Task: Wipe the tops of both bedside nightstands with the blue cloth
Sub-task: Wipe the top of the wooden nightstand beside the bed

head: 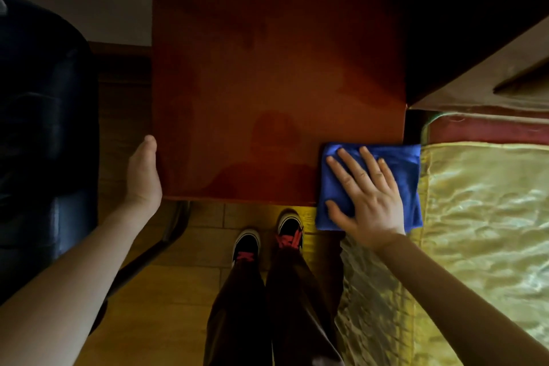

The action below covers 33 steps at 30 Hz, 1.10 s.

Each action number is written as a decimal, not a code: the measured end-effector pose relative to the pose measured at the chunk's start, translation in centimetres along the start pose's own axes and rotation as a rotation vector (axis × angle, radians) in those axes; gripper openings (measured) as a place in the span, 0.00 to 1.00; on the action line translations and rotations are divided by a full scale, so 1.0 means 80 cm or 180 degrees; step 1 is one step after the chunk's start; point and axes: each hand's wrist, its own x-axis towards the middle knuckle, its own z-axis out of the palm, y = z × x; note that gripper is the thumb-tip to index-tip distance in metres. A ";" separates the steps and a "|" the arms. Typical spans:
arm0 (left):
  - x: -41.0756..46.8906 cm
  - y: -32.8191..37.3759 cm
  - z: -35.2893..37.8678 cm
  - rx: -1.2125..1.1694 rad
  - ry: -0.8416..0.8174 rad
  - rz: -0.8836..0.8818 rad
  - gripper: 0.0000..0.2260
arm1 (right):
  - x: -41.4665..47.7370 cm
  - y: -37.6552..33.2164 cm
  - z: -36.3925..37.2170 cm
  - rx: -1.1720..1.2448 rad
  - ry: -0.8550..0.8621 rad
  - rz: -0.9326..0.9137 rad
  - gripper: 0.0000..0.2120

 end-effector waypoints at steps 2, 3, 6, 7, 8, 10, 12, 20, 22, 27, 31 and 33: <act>0.002 0.000 0.000 -0.0007 0.0044 -0.0029 0.15 | 0.022 0.003 0.000 -0.0005 0.0063 0.0119 0.34; 0.003 -0.001 0.000 -0.0047 0.0091 -0.0051 0.14 | 0.030 0.004 0.000 -0.0007 0.0082 0.0133 0.33; 0.005 -0.004 0.000 -0.0162 0.0194 -0.0034 0.13 | 0.053 0.013 -0.005 0.0058 0.0079 0.0051 0.32; 0.005 -0.006 0.001 -0.0184 0.0214 -0.0004 0.15 | 0.068 0.019 -0.007 0.0067 0.0086 0.0065 0.32; 0.006 -0.009 0.001 -0.0194 0.0233 0.0007 0.20 | 0.087 0.026 -0.010 0.0061 0.0107 0.0143 0.32; 0.006 -0.009 0.001 -0.0168 0.0234 -0.0013 0.25 | 0.121 0.034 -0.018 0.0022 0.0107 0.0386 0.32; 0.002 -0.006 0.003 -0.0072 0.0229 0.0003 0.20 | 0.133 0.031 -0.025 0.0011 0.0028 0.0466 0.31; -0.012 0.002 0.005 0.0301 0.0208 0.0075 0.21 | 0.084 0.025 -0.076 0.0396 0.0914 0.0905 0.24; -0.014 0.003 0.005 0.0327 0.0197 0.0065 0.18 | 0.070 0.026 -0.077 0.0383 0.0956 0.1688 0.28; -0.012 0.001 0.005 0.0323 0.0272 0.0052 0.13 | 0.079 0.041 -0.059 0.1425 0.0214 0.3150 0.39; -0.012 -0.001 0.006 0.0344 0.0240 0.0094 0.12 | 0.079 0.040 -0.057 0.1413 0.0537 0.3332 0.35; -0.010 -0.004 0.007 0.0390 0.0267 0.0136 0.20 | 0.077 0.035 -0.060 0.1466 0.0609 0.3395 0.34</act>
